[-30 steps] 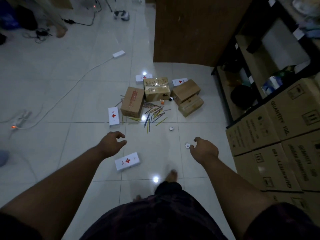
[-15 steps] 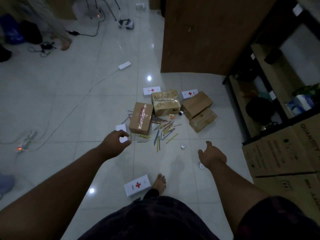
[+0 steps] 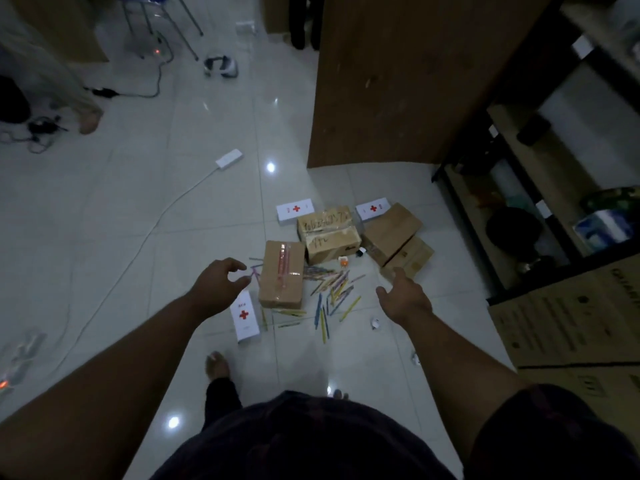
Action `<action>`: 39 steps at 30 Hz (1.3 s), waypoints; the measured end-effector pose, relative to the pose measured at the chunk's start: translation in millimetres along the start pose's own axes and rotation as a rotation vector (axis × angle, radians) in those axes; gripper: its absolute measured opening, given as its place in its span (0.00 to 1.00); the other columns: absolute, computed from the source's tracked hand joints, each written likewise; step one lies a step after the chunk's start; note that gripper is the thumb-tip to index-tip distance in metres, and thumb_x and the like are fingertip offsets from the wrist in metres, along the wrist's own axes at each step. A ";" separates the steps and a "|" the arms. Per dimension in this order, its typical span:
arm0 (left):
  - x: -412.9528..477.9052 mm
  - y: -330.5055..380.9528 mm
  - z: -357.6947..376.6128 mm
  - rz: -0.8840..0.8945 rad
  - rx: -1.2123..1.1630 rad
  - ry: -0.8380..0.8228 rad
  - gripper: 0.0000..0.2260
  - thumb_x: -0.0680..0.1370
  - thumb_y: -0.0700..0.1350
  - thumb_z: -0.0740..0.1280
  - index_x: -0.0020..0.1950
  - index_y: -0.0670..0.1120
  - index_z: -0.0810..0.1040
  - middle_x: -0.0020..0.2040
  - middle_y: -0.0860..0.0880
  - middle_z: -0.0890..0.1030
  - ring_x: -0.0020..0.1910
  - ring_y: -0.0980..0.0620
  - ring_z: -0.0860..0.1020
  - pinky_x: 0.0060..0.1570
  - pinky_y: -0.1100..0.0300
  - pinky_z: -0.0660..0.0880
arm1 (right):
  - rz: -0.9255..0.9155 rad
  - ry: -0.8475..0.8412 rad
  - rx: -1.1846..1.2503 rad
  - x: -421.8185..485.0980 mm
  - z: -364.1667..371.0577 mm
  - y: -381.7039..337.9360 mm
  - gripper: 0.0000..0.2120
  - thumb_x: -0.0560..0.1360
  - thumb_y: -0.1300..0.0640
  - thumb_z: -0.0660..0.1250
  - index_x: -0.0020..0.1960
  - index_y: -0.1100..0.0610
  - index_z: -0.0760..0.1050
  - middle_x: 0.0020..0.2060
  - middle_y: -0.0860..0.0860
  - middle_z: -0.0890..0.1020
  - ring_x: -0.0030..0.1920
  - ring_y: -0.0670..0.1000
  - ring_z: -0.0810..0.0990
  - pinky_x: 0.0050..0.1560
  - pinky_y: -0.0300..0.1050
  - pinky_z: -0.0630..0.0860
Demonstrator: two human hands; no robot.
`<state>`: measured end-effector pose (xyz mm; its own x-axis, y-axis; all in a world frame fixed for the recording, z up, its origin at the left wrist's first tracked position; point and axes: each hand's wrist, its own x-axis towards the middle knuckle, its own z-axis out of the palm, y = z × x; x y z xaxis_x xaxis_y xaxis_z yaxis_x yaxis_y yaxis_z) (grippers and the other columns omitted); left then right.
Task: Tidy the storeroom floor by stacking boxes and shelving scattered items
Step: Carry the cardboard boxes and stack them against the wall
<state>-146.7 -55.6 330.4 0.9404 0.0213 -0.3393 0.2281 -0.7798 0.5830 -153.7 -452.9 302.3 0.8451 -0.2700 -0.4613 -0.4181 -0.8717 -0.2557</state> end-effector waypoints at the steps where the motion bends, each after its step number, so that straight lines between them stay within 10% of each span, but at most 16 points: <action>1: 16.3 -5.4 -14.9 0.029 -0.002 -0.007 0.16 0.79 0.50 0.72 0.64 0.46 0.79 0.62 0.45 0.79 0.62 0.47 0.76 0.57 0.56 0.70 | 0.029 0.014 0.020 3.0 -1.2 -12.2 0.36 0.80 0.38 0.62 0.82 0.50 0.54 0.73 0.58 0.72 0.70 0.64 0.72 0.64 0.56 0.74; 15: 170.5 -56.5 -145.7 0.200 0.028 -0.176 0.13 0.78 0.50 0.72 0.61 0.48 0.80 0.62 0.45 0.80 0.61 0.48 0.77 0.60 0.53 0.74 | 0.260 0.100 0.112 -9.7 24.3 -153.0 0.37 0.81 0.38 0.61 0.83 0.52 0.52 0.74 0.59 0.70 0.70 0.64 0.70 0.64 0.58 0.75; 39: 373.8 103.7 -82.1 0.188 -0.001 -0.282 0.09 0.79 0.47 0.71 0.59 0.48 0.81 0.57 0.47 0.81 0.54 0.49 0.79 0.54 0.54 0.74 | 0.315 0.113 0.507 167.4 -31.3 -120.0 0.35 0.79 0.46 0.67 0.81 0.52 0.55 0.60 0.60 0.81 0.60 0.62 0.80 0.56 0.51 0.77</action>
<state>249.2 -77.1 324.6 0.8595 -0.2969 -0.4161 0.0574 -0.7528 0.6557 48.4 -406.3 282.4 0.6735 -0.5496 -0.4943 -0.7369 -0.4470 -0.5071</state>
